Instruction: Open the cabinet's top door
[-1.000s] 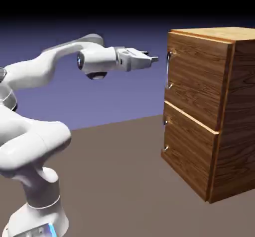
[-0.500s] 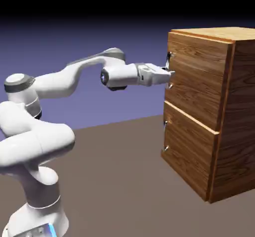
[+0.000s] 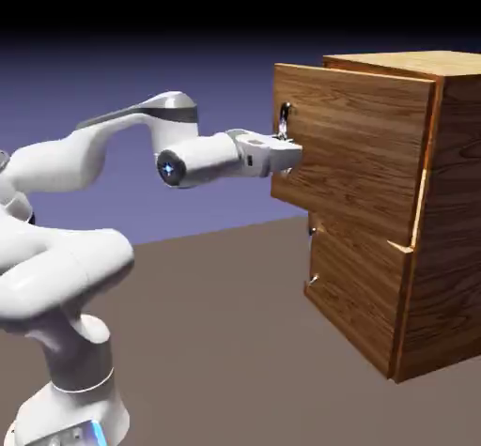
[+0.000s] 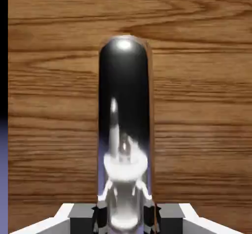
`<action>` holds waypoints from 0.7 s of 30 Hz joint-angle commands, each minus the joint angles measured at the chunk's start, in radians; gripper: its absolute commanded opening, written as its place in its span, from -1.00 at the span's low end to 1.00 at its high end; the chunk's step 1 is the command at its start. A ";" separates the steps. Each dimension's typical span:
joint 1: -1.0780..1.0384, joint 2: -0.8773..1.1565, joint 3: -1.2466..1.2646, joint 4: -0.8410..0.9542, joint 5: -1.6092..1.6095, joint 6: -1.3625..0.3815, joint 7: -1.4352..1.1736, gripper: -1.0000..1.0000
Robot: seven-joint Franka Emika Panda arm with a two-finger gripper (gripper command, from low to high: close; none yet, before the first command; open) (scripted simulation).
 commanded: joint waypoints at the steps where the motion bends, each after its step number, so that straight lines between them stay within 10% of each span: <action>1: 0.009 0.002 -0.023 -0.027 -0.015 -0.042 -0.012 -1.00; 21: -0.244 0.246 -0.540 -0.203 -0.565 -0.912 -0.315 -1.00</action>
